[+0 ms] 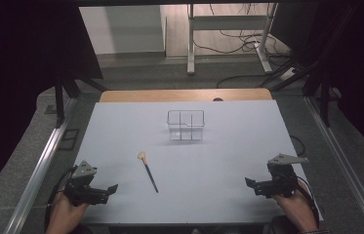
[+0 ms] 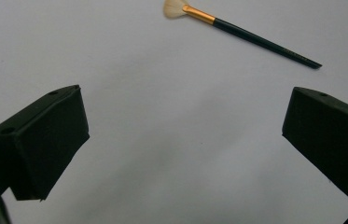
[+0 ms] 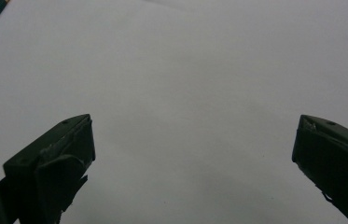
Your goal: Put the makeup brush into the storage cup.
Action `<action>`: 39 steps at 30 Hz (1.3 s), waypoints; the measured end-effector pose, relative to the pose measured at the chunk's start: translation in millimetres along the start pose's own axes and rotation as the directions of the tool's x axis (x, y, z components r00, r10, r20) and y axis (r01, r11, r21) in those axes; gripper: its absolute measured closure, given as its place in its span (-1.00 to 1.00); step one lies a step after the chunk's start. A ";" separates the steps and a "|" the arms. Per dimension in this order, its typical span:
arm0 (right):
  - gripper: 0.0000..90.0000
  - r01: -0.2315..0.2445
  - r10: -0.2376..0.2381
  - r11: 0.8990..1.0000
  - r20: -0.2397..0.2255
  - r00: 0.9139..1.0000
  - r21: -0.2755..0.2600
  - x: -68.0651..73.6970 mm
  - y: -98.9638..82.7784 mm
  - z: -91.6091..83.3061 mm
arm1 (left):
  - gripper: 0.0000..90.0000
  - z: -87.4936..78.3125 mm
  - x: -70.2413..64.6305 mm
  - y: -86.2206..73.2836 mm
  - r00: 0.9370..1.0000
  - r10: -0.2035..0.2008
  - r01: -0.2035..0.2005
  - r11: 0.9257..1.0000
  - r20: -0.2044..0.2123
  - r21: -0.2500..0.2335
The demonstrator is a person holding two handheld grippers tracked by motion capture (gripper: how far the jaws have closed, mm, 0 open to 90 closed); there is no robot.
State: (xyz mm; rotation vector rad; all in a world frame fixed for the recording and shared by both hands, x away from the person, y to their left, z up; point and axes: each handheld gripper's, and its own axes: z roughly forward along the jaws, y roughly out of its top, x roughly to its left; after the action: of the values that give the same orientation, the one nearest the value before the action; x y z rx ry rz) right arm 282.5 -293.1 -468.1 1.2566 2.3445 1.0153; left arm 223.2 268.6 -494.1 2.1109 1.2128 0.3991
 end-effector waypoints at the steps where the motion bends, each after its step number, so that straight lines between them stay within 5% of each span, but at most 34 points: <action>1: -1.00 0.007 -0.007 1.000 0.004 1.000 0.000 0.7 0.2 0.2 | -0.98 -0.4 0.3 0.0 1.000 -0.001 0.001 1.000 -0.002 0.000; 7: -1.00 0.048 -0.048 0.999 0.029 0.998 0.003 3.9 0.6 2.7 | -0.98 -1.1 0.3 0.6 0.999 -0.025 0.025 1.000 0.026 -0.011; 18: -1.00 0.039 -0.039 0.999 0.000 0.999 0.013 2.1 1.5 5.3 | -0.99 -1.1 -0.2 0.1 0.999 -0.029 0.029 1.000 0.025 0.002; 39: -1.00 0.048 -0.048 0.999 0.021 0.999 0.011 3.1 2.8 6.9 | -0.96 3.3 -3.2 8.1 0.998 -0.054 0.053 0.998 0.038 0.039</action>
State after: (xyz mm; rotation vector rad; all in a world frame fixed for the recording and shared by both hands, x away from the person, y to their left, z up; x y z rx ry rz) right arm 286.2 -286.5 -470.8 1.2028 2.3555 0.9715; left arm 228.6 261.8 -490.8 2.1035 1.2611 0.3120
